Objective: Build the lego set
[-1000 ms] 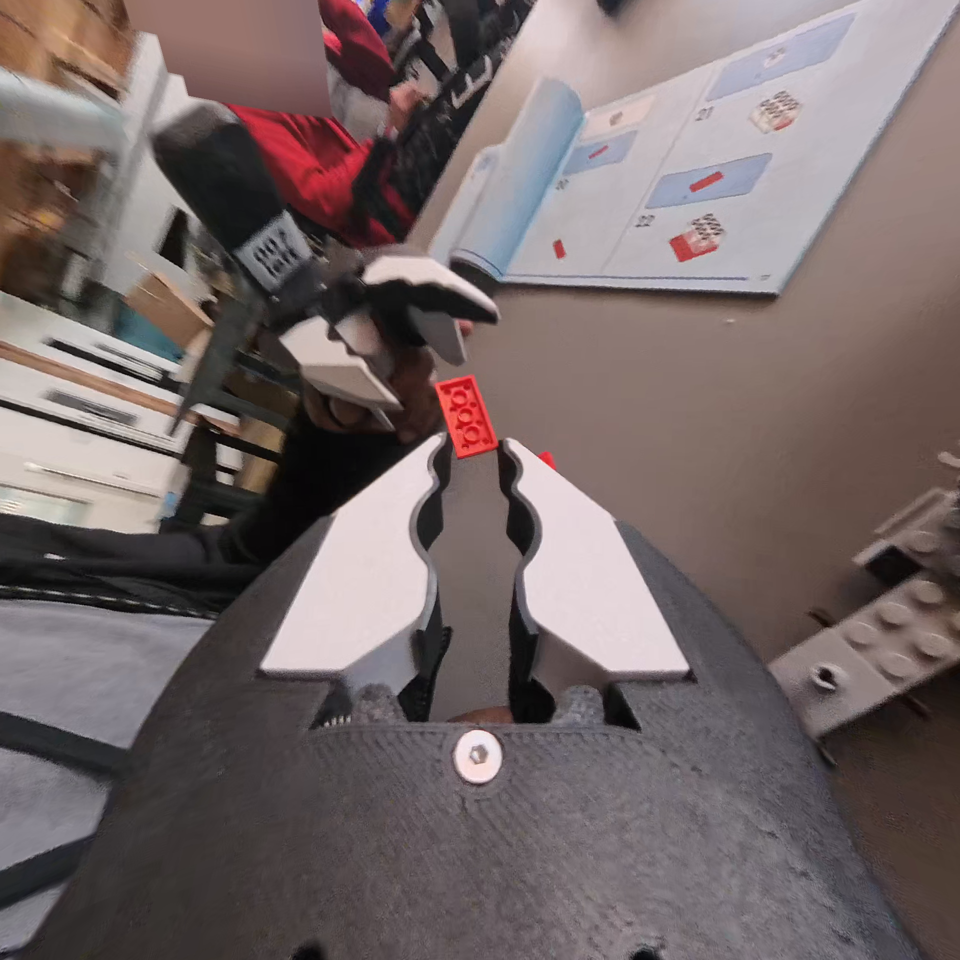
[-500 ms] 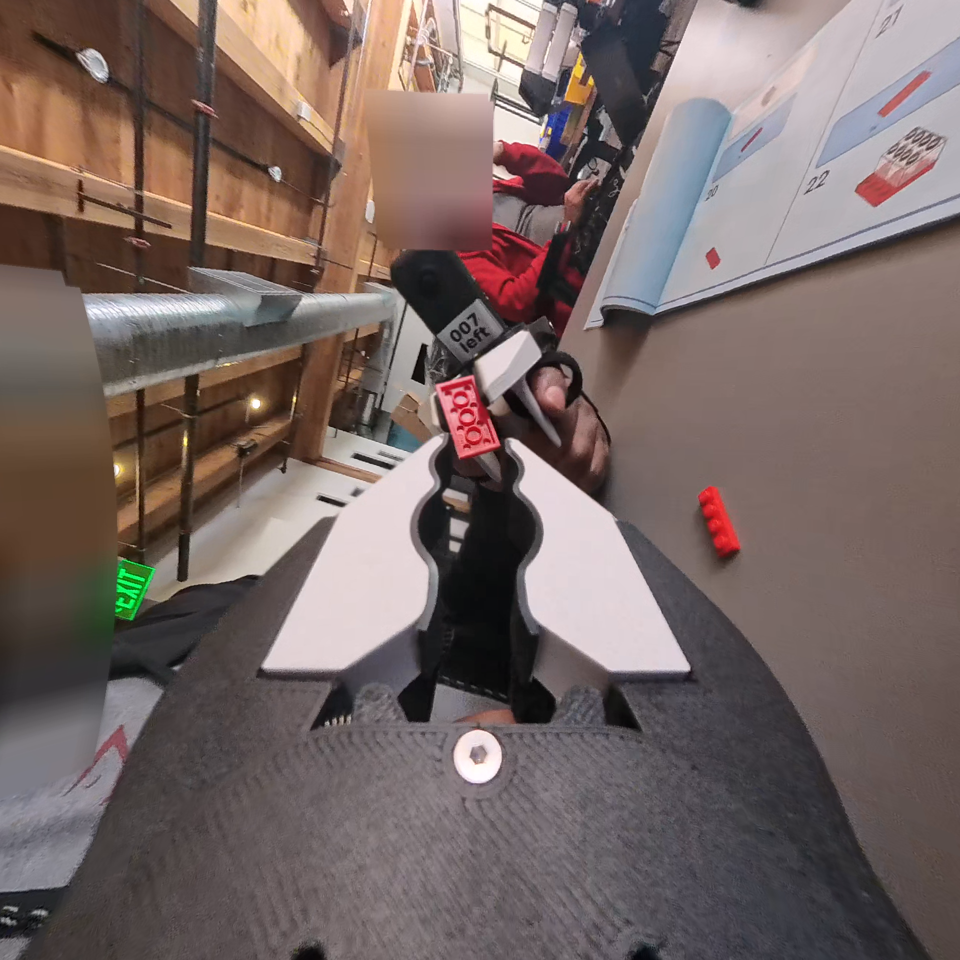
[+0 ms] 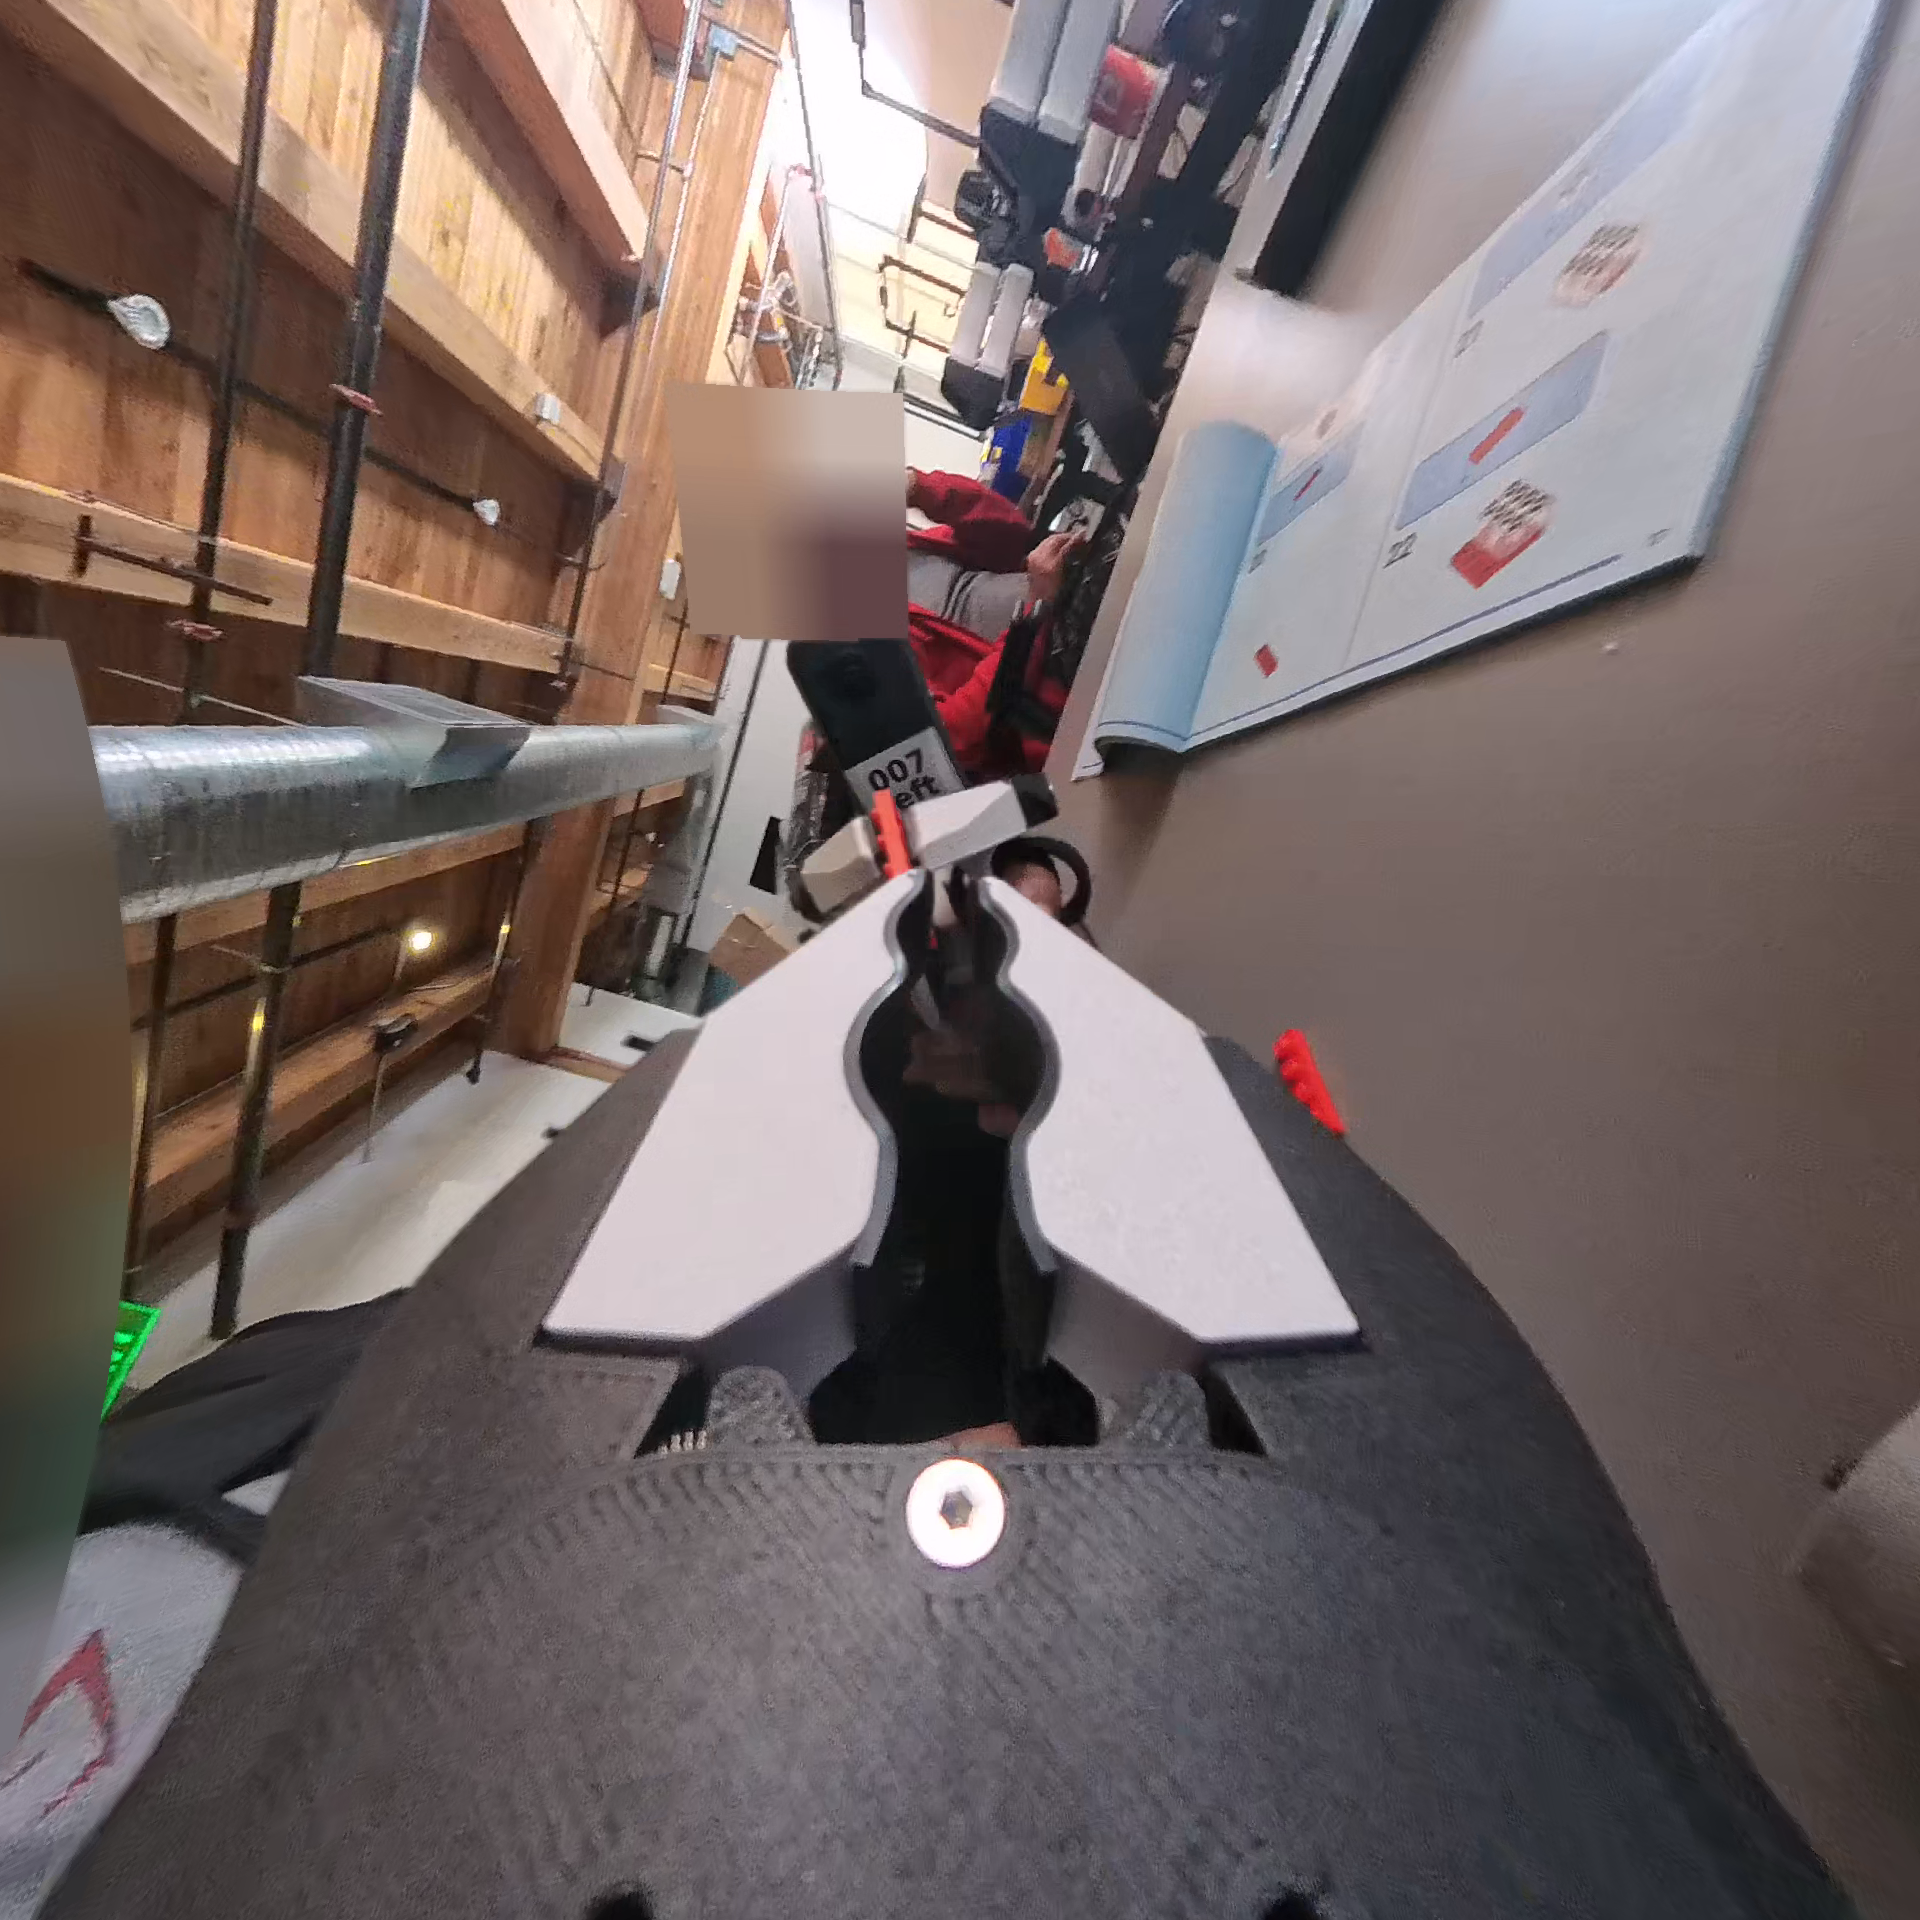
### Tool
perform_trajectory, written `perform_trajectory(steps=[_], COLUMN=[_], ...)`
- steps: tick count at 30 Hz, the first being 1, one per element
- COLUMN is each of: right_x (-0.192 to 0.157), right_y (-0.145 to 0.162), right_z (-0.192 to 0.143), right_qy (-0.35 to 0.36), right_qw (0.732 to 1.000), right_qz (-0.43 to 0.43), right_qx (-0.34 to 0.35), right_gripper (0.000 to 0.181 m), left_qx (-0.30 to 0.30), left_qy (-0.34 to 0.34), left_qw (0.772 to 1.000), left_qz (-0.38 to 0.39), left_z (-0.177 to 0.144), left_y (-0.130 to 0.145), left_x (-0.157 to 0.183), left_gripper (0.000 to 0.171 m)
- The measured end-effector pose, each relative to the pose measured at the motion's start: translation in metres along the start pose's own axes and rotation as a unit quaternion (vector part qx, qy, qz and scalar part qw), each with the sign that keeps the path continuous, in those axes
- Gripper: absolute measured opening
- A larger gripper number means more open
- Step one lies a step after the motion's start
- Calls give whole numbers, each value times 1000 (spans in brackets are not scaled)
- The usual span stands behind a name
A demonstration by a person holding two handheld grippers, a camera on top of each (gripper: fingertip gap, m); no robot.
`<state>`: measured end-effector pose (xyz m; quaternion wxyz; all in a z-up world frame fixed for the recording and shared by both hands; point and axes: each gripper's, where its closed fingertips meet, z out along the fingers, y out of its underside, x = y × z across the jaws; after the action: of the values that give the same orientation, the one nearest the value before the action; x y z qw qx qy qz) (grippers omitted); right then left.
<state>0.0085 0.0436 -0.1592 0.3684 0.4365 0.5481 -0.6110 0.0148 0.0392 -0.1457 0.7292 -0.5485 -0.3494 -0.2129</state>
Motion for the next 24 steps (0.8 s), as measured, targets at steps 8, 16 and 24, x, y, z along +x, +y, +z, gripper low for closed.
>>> perform_trajectory(steps=[8, 16, 24], right_x=[17, 56, 69], right_y=[8, 53, 66], right_z=[-31, -85, -79], right_qy=[121, 263, 288], right_qw=[968, 852, 820], right_qz=[-210, -397, -429], right_qx=[-56, -217, -247], right_gripper=[12, 16, 20], left_qx=[-25, -122, -119], left_qy=[-87, -198, -241], left_qw=[995, 972, 962], left_qz=[-34, -20, -35], left_z=[-6, -13, -23], left_y=[8, 39, 39], left_x=[-27, -54, -65], left_gripper=[5, 5, 5])
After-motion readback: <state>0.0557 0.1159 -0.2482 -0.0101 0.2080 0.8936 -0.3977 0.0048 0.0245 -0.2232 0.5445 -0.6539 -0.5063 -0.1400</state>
